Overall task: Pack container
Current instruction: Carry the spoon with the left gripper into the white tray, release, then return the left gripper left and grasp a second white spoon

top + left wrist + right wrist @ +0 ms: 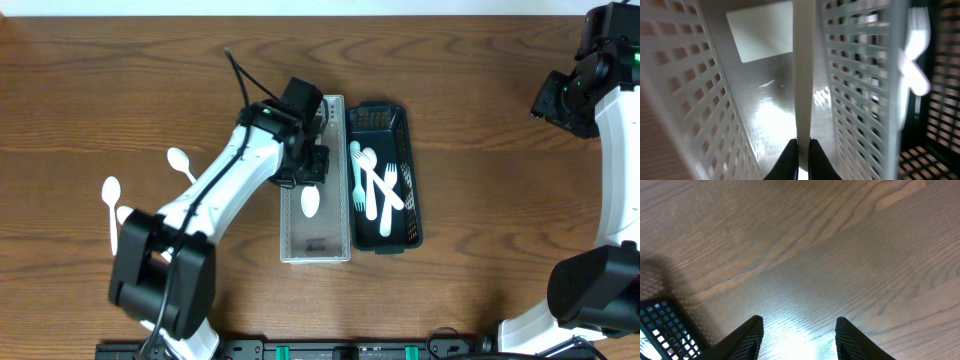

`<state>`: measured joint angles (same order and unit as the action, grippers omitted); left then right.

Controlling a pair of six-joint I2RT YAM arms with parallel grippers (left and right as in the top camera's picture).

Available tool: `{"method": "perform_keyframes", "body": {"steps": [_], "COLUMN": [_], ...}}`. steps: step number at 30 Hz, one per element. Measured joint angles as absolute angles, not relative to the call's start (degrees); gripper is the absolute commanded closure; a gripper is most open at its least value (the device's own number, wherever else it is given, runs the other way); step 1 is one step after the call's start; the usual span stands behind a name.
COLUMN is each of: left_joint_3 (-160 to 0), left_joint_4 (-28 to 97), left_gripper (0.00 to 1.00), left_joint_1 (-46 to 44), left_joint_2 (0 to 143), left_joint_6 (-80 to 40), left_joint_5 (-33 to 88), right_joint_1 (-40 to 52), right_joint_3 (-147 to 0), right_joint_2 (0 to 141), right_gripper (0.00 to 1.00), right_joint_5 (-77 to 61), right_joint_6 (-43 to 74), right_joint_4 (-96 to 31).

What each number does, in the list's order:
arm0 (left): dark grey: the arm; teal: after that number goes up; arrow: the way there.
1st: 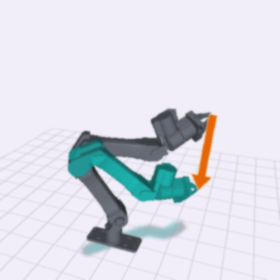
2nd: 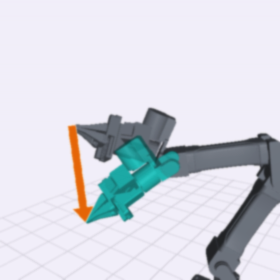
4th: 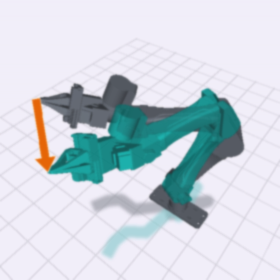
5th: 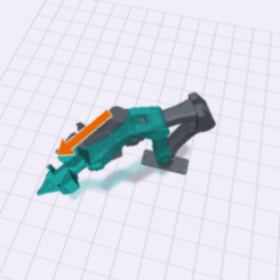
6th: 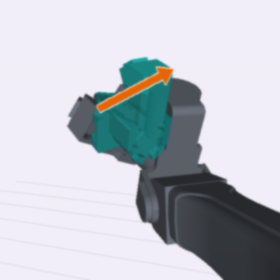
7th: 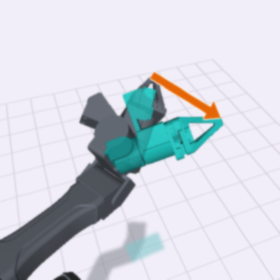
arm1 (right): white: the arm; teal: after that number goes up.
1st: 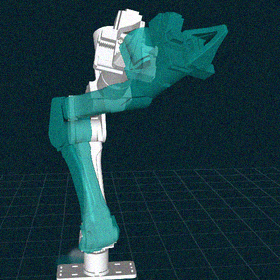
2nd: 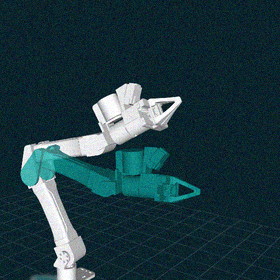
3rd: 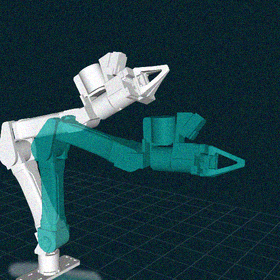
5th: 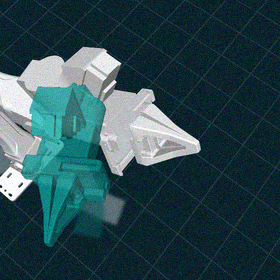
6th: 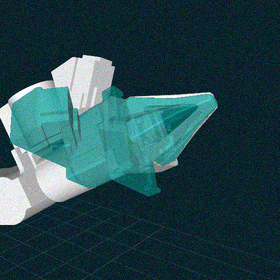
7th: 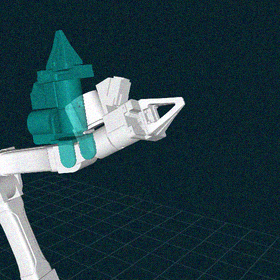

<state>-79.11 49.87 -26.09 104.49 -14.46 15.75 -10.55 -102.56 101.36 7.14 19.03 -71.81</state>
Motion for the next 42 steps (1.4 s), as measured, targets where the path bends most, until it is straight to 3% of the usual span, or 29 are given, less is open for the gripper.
{"method": "perform_keyframes", "body": {"steps": [2,3,5,8,10,15,23,33,42], "left_joint_3": [-79.11,-79.11,-79.11,-79.11,-79.11,-79.11,-79.26,-81.89,-81.89], "left_joint_4": [49.87,49.89,49.87,49.87,49.84,49.63,51.4,50.33,49.01], "left_gripper": [0.93,0.88,0.53,0.51,0.29,0.02,0.02,0.02,0.02], "left_joint_1": [-26.09,-26.09,-26.09,-26.09,-26.09,-26.09,-23.94,-10.13,1.93], "left_joint_2": [105.58,105.91,106.08,106.08,106.08,106.08,100.64,80.44,89.76], "left_joint_6": [-14.63,-14.79,-14.57,-15.11,-14.87,-14.81,-14.7,-14.57,-17.67], "left_joint_5": [15.73,15.75,15.75,15.81,15.86,16.1,14.85,1.8,-0.91], "right_joint_1": [-10.55,-10.55,-10.55,-10.55,-10.55,-10.55,-10.55,-10.55,-10.55], "right_joint_3": [-102.56,-102.56,-102.56,-102.56,-102.56,-102.56,-102.56,-102.56,-102.56], "right_joint_2": [101.36,101.36,101.36,101.36,101.36,101.36,101.36,101.36,101.36], "right_gripper": [0.5,0.5,0.5,0.5,0.5,0.5,0.5,0.5,0.5], "right_joint_5": [7.14,7.14,7.14,7.14,7.14,7.14,7.14,7.14,7.14], "right_joint_6": [19.03,19.0,19.03,19.03,19.03,19.03,18.79,18.76,18.74], "right_joint_4": [-71.96,-72.01,-72.01,-72.01,-72.01,-72.01,-72.16,-72.29,-72.42]}}
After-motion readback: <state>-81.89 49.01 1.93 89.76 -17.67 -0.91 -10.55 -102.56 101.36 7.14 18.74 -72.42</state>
